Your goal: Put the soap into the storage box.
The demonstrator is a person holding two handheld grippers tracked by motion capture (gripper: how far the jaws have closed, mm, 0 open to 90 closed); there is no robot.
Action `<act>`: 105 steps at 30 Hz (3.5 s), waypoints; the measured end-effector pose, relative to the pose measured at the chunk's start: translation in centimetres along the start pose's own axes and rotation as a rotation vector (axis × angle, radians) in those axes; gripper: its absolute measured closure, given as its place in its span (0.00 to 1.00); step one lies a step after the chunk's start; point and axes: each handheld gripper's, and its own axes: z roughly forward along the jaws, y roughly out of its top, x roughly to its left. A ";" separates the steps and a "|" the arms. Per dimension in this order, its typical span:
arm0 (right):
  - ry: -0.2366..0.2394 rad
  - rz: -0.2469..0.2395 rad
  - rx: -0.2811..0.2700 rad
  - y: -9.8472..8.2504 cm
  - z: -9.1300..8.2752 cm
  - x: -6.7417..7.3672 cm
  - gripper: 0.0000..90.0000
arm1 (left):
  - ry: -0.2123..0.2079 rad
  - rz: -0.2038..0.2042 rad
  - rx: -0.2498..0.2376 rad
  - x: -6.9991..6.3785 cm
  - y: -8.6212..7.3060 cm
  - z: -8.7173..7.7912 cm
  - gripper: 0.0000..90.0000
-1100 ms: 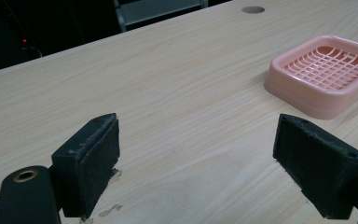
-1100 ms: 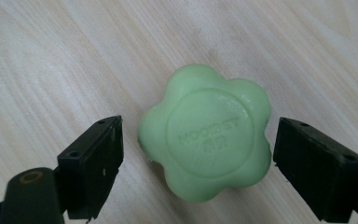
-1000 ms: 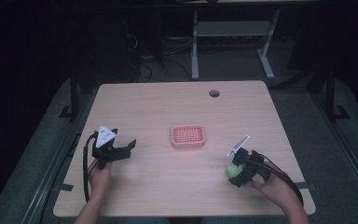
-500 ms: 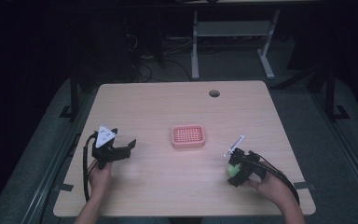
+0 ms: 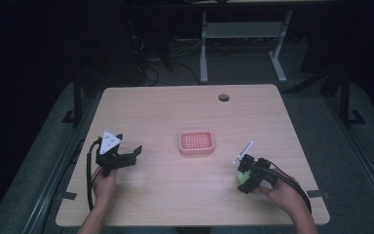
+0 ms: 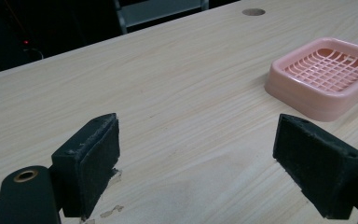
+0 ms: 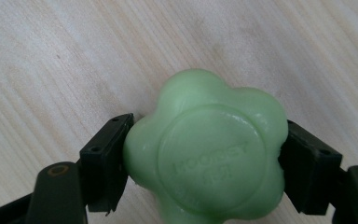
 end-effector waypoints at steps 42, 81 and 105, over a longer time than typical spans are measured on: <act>0.036 -0.038 -0.110 4.8 -3.0 -1.0 0.29 | 0.002 -0.014 -0.004 0.1 -0.1 0.0 0.16; 0.060 -0.037 -0.115 8.4 -2.1 -2.7 0.29 | -0.003 -0.025 -0.016 0.1 -0.1 0.0 0.16; 0.060 -0.072 -0.114 11.3 -2.9 -2.6 0.29 | -0.003 -0.030 -0.010 0.3 -0.1 -0.1 0.16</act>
